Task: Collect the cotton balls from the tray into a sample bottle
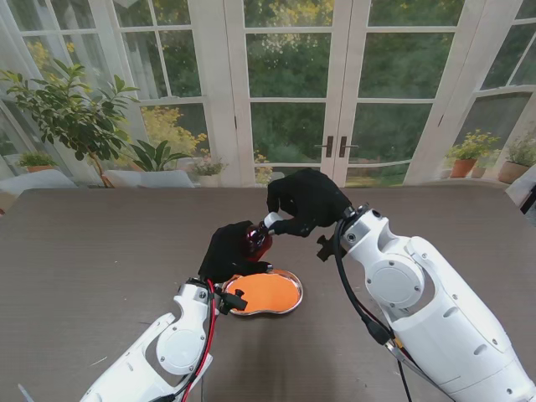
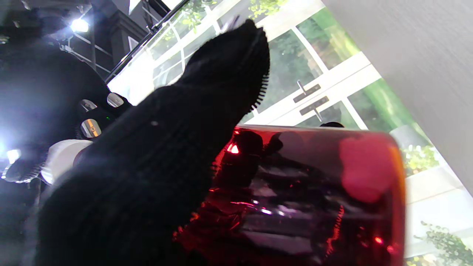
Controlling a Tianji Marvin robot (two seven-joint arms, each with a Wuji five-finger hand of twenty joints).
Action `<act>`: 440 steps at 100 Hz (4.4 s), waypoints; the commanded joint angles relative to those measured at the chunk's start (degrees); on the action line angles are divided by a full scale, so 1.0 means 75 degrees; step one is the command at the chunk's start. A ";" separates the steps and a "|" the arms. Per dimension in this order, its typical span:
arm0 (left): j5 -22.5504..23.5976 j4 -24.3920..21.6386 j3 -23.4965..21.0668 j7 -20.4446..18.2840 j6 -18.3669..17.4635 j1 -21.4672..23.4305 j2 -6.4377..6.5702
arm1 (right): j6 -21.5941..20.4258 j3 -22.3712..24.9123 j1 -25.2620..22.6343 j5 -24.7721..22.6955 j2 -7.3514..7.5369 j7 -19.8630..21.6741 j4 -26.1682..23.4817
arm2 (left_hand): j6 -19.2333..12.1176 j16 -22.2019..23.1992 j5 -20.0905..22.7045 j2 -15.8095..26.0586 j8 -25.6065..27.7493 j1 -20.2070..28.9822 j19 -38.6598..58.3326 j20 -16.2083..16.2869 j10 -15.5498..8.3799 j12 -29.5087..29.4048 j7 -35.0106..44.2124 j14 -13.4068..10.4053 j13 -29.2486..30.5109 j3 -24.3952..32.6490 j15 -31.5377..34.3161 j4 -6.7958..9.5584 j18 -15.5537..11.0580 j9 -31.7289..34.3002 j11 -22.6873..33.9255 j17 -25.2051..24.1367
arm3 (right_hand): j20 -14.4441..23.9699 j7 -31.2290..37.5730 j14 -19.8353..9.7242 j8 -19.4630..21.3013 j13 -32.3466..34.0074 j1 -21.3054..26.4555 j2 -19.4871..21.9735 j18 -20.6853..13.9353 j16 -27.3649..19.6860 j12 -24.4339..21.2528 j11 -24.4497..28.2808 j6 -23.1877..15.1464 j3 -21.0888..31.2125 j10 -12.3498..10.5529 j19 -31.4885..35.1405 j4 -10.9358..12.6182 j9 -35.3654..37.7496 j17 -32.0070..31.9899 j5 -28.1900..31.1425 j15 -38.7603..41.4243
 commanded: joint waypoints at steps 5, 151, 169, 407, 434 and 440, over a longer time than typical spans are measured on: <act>-0.0024 -0.0032 0.0005 -0.0144 -0.0023 0.0019 -0.0019 | 0.0016 -0.0035 0.0037 -0.0055 -0.0035 0.0081 0.0058 | -0.1105 0.0071 0.0717 0.6244 0.0201 0.0503 -0.0080 0.0122 -0.0038 0.0097 0.0993 0.0737 0.0156 0.0648 0.0034 0.0133 -0.0046 0.0338 0.0004 -0.0205 | -0.0012 0.0834 -0.0542 0.0589 0.0078 0.0722 0.0530 0.0094 -0.0021 0.0107 0.0196 -0.0237 0.0734 -0.0052 0.0709 0.0528 0.0696 0.0130 0.0438 0.0520; -0.0012 -0.0052 -0.0023 -0.0211 -0.0067 0.0017 0.0005 | -0.0033 -0.0100 0.0205 -0.0417 0.0019 0.0145 0.0369 | -0.1126 0.0072 0.0718 0.6265 0.0211 0.0501 -0.0085 0.0114 -0.0050 0.0099 0.0988 0.0718 0.0149 0.0631 0.0027 0.0139 -0.0053 0.0337 -0.0001 -0.0204 | -0.0004 0.0819 -0.0546 0.0585 0.0077 0.0680 0.0619 0.0050 -0.0027 0.0132 0.0150 -0.0286 0.0709 -0.0095 0.0663 0.0535 0.0695 0.0043 0.0407 0.0504; 0.0001 -0.0079 -0.0048 -0.0220 -0.0045 0.0029 0.0013 | -0.0078 -0.0079 0.0208 -0.0395 0.0039 0.0229 0.0399 | -0.1110 0.0074 0.0713 0.6267 0.0212 0.0511 -0.0085 0.0114 -0.0028 0.0097 0.0981 0.0725 0.0143 0.0632 0.0026 0.0143 -0.0053 0.0329 -0.0008 -0.0204 | -0.0004 0.0818 -0.0516 0.0586 0.0077 0.0687 0.0633 0.0043 -0.0042 0.0139 0.0146 -0.0286 0.0704 -0.0096 0.0659 0.0538 0.0694 0.0036 0.0407 0.0471; 0.0133 -0.0257 -0.0130 -0.0988 0.0319 0.0067 0.0256 | -0.0318 -0.0207 0.0221 -0.0816 0.0193 0.0711 0.0139 | -0.1050 0.0049 0.0775 0.6142 0.0207 0.0464 0.0035 0.0118 -0.0014 -0.0043 0.1019 0.0688 0.0390 0.0839 0.0144 0.0113 0.0023 0.0437 0.0156 0.0051 | 0.0051 0.0702 -0.0646 0.0896 0.0084 0.0032 0.1477 -0.0056 -0.0066 0.0057 -0.0230 -0.0334 0.0464 -0.0158 0.0537 0.0819 0.0684 -0.0216 0.0368 0.0421; 0.0102 -0.0315 -0.0144 -0.1086 0.0423 0.0105 0.0281 | -0.0489 -0.0142 0.0179 -0.0931 0.0202 0.0659 0.0052 | -0.1037 0.0048 0.0777 0.6133 0.0204 0.0472 0.0034 0.0116 -0.0007 -0.0047 0.1018 0.0687 0.0396 0.0841 0.0145 0.0113 0.0023 0.0437 0.0156 0.0049 | 0.0059 0.0793 -0.0729 0.1041 0.0087 0.0073 0.1419 -0.0176 -0.0071 0.0063 -0.0252 -0.0428 0.0444 -0.0231 0.0541 0.0787 0.0683 -0.0231 0.0299 0.0402; 0.0095 -0.0328 -0.0147 -0.1103 0.0441 0.0115 0.0285 | -0.0543 -0.0137 0.0177 -0.1021 0.0207 0.0623 0.0043 | -0.1030 0.0046 0.0776 0.6130 0.0202 0.0472 0.0034 0.0116 0.0001 -0.0048 0.1016 0.0690 0.0394 0.0843 0.0142 0.0113 0.0023 0.0436 0.0156 0.0049 | 0.0059 0.0828 -0.0759 0.1077 0.0089 0.0101 0.1381 -0.0180 -0.0072 0.0061 -0.0263 -0.0458 0.0429 -0.0255 0.0541 0.0777 0.0683 -0.0231 0.0263 0.0394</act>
